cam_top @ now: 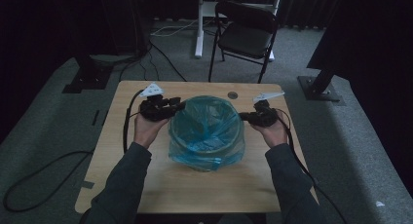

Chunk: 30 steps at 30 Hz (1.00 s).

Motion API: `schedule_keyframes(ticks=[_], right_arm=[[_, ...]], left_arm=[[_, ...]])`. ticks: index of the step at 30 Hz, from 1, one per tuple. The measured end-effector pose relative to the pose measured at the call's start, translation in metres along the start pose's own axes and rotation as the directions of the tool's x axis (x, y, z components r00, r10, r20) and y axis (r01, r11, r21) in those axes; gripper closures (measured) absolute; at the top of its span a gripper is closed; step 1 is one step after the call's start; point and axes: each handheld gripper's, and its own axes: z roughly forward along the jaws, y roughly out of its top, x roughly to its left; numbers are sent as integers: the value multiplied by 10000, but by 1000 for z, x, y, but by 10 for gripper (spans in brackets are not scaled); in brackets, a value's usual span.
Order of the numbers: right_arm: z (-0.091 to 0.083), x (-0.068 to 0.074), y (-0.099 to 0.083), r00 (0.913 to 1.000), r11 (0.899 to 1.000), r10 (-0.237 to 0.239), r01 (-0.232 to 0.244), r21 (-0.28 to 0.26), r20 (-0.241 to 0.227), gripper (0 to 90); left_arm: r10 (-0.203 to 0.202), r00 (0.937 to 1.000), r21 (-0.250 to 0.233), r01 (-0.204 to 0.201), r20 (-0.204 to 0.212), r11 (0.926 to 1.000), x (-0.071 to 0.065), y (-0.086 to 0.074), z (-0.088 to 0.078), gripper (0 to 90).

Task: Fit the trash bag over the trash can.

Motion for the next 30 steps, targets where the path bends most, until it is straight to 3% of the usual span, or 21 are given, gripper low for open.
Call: schedule_keyframes(ticks=[4,7,14,23,25,30], right_arm=[[0,0,0,10000,10000,-27,27,-23,-10,897],[-1,0,0,10000,10000,-29,29,-52,-16,897],[0,2,0,10000,10000,-88,88,-41,-37,897],[6,5,-2,9998,9998,-157,159,117,-111,897],[6,5,-2,9999,9999,-125,126,96,-92,897],[11,3,-2,10000,9996,-3,3,285,-7,898]], left_arm=[[17,9995,-164,-22,-324,9999,0,3,4,827],[7,9989,-47,-9,-469,10000,3,4,7,886],[-661,9947,71,668,-781,9977,16,0,13,894],[-970,9927,421,1002,-719,9941,23,-8,18,894],[-888,9927,466,927,-814,9946,22,-8,19,894],[-943,9925,230,963,-780,9951,22,-4,21,891]])
